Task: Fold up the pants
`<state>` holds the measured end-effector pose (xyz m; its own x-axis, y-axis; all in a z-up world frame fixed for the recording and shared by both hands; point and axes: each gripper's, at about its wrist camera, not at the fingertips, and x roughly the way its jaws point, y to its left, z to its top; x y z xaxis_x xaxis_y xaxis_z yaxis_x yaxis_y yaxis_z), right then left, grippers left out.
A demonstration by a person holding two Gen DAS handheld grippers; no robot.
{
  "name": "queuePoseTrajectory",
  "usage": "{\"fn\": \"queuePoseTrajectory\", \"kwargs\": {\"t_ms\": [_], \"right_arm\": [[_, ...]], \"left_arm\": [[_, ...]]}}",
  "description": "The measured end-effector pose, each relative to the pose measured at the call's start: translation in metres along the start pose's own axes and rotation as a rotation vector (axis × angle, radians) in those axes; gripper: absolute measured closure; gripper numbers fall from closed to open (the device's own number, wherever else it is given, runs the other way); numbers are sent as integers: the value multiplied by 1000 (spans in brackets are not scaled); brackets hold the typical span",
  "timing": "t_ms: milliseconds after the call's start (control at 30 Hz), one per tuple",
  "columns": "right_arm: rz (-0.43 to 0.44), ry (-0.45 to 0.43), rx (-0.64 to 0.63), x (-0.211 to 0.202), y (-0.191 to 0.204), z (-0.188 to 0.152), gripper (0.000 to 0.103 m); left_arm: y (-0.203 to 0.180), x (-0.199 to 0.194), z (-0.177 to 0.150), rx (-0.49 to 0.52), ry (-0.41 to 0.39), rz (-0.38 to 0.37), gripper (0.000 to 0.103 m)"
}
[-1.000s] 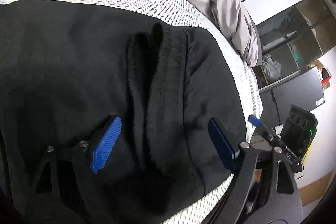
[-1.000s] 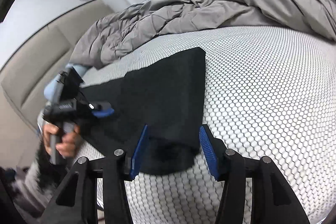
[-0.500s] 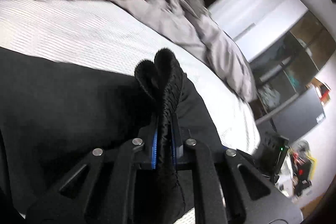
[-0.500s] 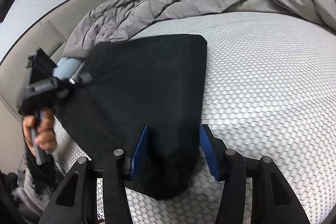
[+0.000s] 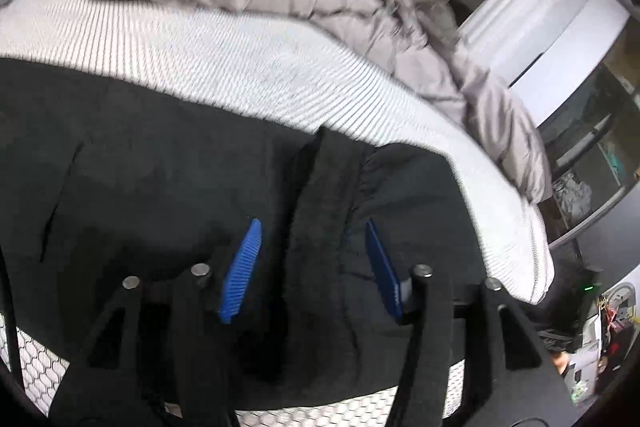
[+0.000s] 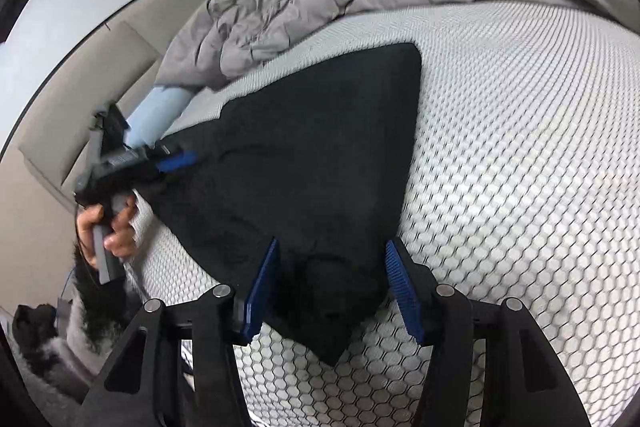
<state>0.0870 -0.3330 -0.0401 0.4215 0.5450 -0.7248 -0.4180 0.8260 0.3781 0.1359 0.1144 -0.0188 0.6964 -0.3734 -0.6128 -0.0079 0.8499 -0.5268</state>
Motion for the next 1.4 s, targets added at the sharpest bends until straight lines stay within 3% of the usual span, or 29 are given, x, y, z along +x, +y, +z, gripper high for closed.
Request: {"fn": "queuePoseTrajectory", "kwargs": {"t_ms": [33,100,233,333,467,533,600,633,767,867,900,1000,1033,1067,1133,1267,1367,1400], "right_arm": [[-19,33,-2,7,-1,-4,58],[-27,47,-16,12,-1,-6,67],[33,22,17,-2,-8,-15,68],[62,4,33,-11,-11,-20,68],[68,12,59,2,-6,-11,68],[59,15,65,9,-5,-6,70],[29,30,69,17,-4,-4,85],[37,37,73,18,-4,-6,91],[54,71,-14,9,5,-22,97],[57,92,-89,5,13,-29,93],[61,65,-85,-3,13,-28,86],[68,-51,-44,-24,7,-16,46],[66,-82,-22,-28,4,-11,44],[64,-106,2,-29,0,-5,44],[57,-113,52,-19,-6,6,44],[26,-45,72,24,1,22,44],[-7,8,86,49,-2,38,46],[-31,14,82,58,-1,44,55]], "left_arm": [[-7,-8,0,12,-12,-11,49],[-23,-15,-4,32,-36,-31,44],[-60,0,-13,63,4,-97,44],[-113,31,-26,156,84,-134,44],[-196,93,-54,284,271,-211,44],[-217,118,-71,352,355,-182,44],[-223,132,-83,376,356,-118,44],[-222,133,-83,355,342,-128,44],[-220,130,-76,301,330,-151,44],[-214,115,-72,251,294,-150,44],[-212,109,-71,250,279,-154,44],[-199,84,-72,301,240,-182,42],[-201,75,-80,326,227,-199,39],[-199,68,-89,355,226,-205,34],[-206,69,-104,412,238,-181,33],[-228,83,-139,636,253,-60,28],[-231,84,-148,664,247,-34,23],[-231,83,-149,669,248,-30,23]]}}
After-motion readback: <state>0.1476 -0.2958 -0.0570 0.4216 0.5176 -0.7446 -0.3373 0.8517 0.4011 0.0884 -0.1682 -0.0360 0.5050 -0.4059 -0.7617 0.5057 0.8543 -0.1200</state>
